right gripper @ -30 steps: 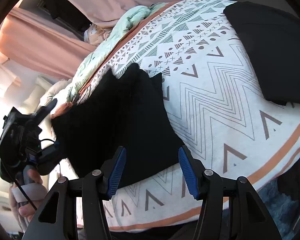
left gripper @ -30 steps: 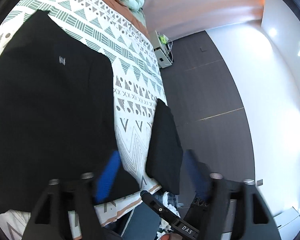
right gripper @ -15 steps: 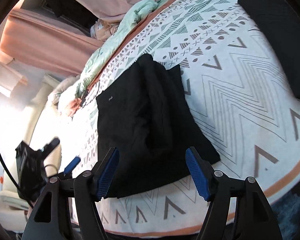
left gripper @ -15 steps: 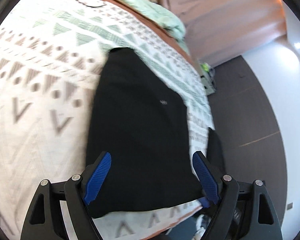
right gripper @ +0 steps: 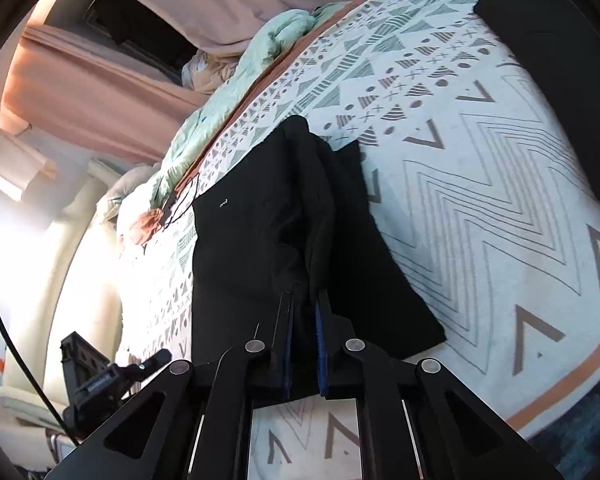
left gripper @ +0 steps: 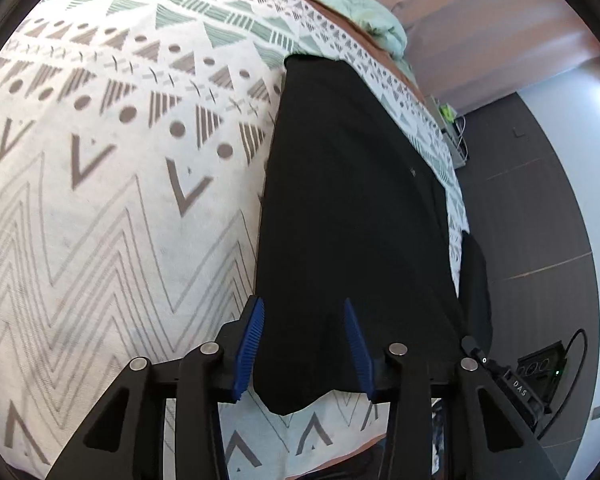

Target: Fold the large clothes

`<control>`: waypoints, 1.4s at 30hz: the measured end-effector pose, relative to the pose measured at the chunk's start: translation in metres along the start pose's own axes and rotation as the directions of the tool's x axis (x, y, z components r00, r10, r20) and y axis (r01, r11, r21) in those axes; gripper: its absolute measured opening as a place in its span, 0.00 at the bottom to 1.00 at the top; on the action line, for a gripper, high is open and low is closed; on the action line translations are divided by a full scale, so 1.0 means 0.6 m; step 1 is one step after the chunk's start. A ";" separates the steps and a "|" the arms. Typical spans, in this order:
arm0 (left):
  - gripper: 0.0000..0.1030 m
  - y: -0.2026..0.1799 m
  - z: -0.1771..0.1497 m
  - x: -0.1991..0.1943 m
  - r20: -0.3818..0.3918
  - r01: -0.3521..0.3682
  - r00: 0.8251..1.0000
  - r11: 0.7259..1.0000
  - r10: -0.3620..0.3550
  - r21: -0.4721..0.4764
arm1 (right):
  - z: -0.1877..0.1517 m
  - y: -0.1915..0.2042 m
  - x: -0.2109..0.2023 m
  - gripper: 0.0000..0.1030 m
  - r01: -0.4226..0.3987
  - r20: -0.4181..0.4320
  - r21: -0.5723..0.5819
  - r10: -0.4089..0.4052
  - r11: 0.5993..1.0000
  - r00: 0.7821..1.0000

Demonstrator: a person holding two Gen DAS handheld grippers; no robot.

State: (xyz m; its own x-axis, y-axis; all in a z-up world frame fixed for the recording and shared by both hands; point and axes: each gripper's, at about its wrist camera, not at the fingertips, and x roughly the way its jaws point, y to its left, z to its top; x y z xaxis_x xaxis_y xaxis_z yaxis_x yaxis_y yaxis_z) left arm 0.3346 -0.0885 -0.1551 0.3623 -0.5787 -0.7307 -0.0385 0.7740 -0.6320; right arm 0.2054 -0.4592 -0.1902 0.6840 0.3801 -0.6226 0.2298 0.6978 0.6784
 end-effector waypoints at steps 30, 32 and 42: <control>0.57 -0.008 0.051 0.040 0.013 0.019 1.000 1.000 -0.019 -0.009 | 0.059 -0.038 0.019 0.59 0.067 -0.040 -0.033 -0.068 0.997 0.997; 0.57 -0.007 0.065 0.045 0.018 0.015 1.000 1.000 -0.015 -0.010 | 0.080 -0.027 0.038 0.59 0.057 -0.068 -0.062 -0.061 0.996 0.996; 0.57 -0.009 0.130 0.077 0.020 0.022 1.000 1.000 -0.022 0.007 | 0.165 -0.001 0.117 0.79 0.026 -0.169 -0.138 -0.049 0.990 0.984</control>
State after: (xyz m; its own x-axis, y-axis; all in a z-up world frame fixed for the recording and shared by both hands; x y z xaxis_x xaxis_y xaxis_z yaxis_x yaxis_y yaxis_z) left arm 0.4243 -0.0993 -0.1650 0.3816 -0.5903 -0.7112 -0.0239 0.7629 -0.6461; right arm 0.3217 -0.4933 -0.1955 0.5452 0.4421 -0.7123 0.1498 0.7846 0.6016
